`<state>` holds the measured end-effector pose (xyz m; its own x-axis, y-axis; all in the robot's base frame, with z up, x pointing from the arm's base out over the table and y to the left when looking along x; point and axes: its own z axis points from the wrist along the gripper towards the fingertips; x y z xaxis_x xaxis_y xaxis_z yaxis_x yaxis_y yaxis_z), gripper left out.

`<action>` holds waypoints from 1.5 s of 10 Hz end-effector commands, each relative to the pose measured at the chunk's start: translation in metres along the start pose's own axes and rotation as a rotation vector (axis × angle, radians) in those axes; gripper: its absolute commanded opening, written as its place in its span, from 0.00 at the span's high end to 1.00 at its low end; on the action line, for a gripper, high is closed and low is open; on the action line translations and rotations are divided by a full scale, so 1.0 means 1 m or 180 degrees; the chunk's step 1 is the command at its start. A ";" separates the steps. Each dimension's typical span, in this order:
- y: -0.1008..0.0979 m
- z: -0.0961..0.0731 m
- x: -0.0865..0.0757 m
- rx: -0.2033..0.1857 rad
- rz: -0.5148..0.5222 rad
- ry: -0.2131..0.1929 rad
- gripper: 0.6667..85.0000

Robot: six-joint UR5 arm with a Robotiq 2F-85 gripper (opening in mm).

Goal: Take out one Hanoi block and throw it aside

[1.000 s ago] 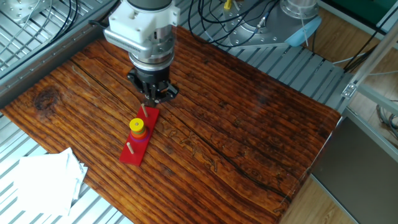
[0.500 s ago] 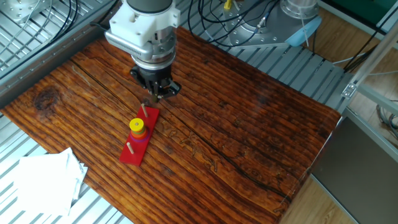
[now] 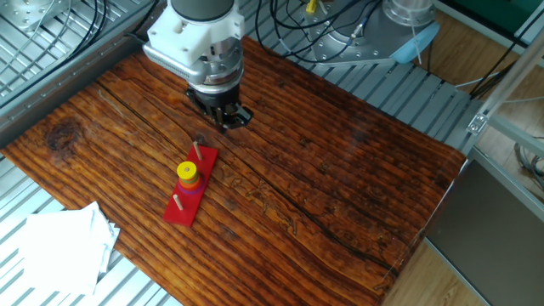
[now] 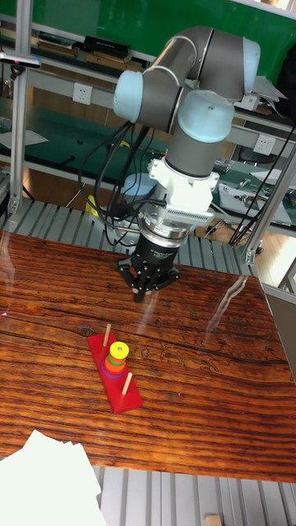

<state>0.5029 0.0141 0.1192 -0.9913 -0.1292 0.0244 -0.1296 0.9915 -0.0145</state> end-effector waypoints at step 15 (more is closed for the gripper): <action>-0.035 0.008 -0.101 -0.0114 -0.0637 -0.0255 0.53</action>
<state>0.5894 -0.0068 0.1098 -0.9564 -0.2909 -0.0271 -0.2911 0.9567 0.0063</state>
